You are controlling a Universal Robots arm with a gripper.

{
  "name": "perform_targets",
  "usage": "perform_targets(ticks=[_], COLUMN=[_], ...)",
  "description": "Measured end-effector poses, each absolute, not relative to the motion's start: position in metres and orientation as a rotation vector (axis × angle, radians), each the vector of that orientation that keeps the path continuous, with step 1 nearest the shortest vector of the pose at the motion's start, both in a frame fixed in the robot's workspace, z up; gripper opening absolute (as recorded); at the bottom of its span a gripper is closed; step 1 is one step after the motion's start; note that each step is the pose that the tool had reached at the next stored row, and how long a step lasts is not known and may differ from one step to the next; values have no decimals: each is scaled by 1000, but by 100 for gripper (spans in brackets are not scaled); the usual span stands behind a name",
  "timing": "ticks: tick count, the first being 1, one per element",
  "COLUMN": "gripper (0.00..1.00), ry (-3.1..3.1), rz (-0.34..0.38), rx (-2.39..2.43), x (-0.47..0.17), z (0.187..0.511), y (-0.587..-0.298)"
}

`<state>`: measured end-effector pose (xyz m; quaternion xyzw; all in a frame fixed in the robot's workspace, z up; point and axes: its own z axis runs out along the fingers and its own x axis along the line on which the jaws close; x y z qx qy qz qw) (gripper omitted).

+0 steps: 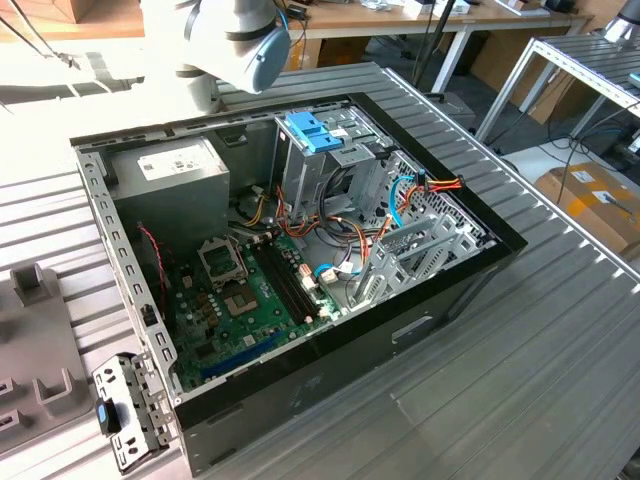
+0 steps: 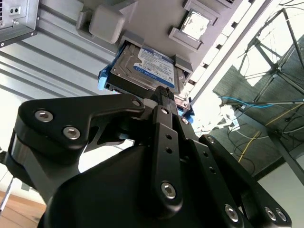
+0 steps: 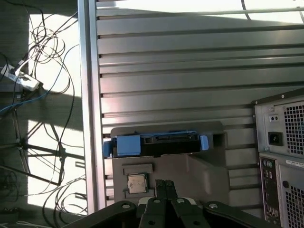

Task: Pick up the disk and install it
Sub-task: 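Reach for the disk, then pick up the disk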

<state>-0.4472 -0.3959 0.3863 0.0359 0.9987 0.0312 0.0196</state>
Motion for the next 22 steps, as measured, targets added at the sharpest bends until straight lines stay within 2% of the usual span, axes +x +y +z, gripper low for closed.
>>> perform_targets(ticks=[6,9,22], gripper=[11,11,11], ry=[3099,3099,3099], rz=[96,44,37], rx=[111,110,108], x=[-451,-451,-451], z=[386,386,386], y=[-396,-396,-396])
